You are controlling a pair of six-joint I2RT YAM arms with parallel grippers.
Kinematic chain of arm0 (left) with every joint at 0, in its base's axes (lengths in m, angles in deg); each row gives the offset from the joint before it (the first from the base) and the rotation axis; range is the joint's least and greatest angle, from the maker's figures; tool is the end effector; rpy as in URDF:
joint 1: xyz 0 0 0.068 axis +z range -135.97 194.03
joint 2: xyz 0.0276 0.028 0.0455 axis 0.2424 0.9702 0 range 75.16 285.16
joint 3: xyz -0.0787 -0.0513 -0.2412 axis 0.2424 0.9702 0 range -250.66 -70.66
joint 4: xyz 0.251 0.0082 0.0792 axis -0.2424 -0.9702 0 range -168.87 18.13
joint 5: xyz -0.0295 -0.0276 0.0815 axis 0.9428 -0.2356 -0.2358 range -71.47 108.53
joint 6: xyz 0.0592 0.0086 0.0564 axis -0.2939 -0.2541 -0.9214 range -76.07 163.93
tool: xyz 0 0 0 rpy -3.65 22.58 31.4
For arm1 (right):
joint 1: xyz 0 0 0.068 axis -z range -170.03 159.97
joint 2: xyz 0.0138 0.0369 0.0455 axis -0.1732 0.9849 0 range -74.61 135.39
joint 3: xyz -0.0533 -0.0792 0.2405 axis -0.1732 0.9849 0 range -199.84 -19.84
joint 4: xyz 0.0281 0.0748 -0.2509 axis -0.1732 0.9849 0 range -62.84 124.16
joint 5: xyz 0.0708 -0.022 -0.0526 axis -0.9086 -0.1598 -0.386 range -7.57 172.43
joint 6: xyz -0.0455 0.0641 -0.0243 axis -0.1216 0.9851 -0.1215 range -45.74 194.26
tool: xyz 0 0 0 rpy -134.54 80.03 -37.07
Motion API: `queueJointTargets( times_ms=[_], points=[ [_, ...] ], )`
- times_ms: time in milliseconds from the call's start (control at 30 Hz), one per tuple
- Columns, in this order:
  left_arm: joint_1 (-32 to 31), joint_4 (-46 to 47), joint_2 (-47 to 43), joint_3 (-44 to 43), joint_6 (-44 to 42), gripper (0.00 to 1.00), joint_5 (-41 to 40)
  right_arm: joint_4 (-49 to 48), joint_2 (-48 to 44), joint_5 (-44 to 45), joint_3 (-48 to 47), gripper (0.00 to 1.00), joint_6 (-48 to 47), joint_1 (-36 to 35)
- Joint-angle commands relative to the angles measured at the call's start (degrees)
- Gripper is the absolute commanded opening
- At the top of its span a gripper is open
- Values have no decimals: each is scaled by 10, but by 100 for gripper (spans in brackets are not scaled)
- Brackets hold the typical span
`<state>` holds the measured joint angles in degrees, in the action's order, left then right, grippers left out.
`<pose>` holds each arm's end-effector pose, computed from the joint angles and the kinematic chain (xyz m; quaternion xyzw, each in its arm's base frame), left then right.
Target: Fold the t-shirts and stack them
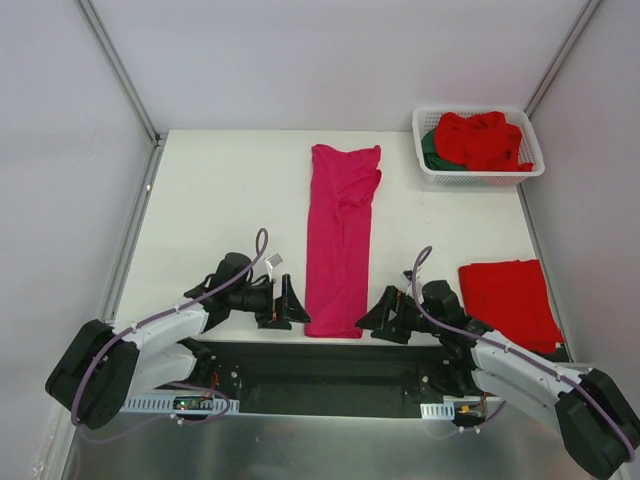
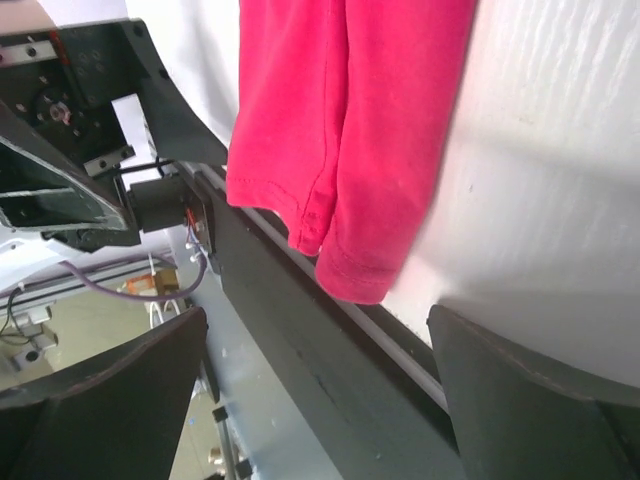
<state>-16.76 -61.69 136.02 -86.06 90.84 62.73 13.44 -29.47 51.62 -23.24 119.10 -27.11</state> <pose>0.1606 -0.1540 0.1251 0.0557 0.8390 -0.5274 0.1220 0.1277 0.1426 0.1070 -0.0805 0.8338 0.4974 0.2255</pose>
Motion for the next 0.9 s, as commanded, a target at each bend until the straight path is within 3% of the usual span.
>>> queueJointTargets(
  times_ms=[0, 333, 700, 867],
  points=[
    [-7, 46, 11, 23, 22, 99, -8, 19, -23, 31, 23, 96, 6, -4],
    [-30, 120, 113, 13, 26, 99, -7, -33, 42, 31, 9, 96, 8, -15],
    [-58, 137, 130, -2, 34, 99, -25, -67, 112, 50, -13, 99, 16, -59],
    [-60, 150, 131, 1, 39, 92, -25, -120, 155, 37, -6, 91, 32, -66]
  ],
)
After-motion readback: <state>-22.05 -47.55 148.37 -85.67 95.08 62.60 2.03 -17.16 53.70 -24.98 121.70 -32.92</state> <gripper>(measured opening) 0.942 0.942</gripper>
